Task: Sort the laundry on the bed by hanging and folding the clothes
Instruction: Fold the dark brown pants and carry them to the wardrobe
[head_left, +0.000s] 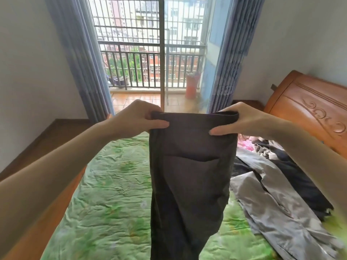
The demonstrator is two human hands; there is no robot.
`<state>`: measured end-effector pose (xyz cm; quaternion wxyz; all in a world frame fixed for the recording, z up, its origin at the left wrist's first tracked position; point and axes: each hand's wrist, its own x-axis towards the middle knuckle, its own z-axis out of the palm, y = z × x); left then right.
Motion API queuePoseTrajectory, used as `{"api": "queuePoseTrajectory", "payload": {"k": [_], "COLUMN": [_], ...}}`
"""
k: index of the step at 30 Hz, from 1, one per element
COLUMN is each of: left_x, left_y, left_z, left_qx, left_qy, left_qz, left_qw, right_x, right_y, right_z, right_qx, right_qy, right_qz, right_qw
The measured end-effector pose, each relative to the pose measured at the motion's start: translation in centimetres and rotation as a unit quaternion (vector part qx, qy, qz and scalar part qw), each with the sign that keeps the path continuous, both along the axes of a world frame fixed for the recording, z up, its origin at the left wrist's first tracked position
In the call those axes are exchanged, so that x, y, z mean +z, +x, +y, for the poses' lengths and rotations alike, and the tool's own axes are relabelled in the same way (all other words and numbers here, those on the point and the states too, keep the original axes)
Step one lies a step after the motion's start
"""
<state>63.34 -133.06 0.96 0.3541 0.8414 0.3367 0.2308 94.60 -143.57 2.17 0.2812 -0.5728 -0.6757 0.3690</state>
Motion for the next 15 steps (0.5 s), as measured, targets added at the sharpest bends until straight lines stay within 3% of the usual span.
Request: {"api": "queuePoseTrajectory", "payload": {"k": [3, 6, 9, 12, 15], "left_x": [0.6, 2.3, 5.6, 10.3, 15.4], "left_y": [1.0, 2.9, 4.9, 6.5, 7.9], "left_z": [4.4, 9.6, 15.8, 21.1, 24.1], "left_qx": [0.026, 0.052, 0.098, 0.153, 0.193], "left_qy": [0.017, 0.083, 0.171, 0.256, 0.342], "left_qz": [0.004, 0.050, 0.113, 0.106, 0.089], "left_qw": [1.000, 0.994, 0.974, 0.948, 0.915], "right_x": [1.6, 3.5, 6.4, 9.5, 12.8], "right_y": [0.5, 0.7, 0.4, -0.1, -0.5], "right_z": [4.7, 10.5, 16.6, 21.8, 25.2], "right_qx": [0.027, 0.016, -0.027, -0.107, -0.200], "right_qy": [-0.040, -0.019, 0.083, 0.235, 0.328], "right_qz": [-0.065, -0.168, -0.270, -0.349, -0.364], "right_qw": [0.997, 0.985, 0.959, 0.901, 0.849]}}
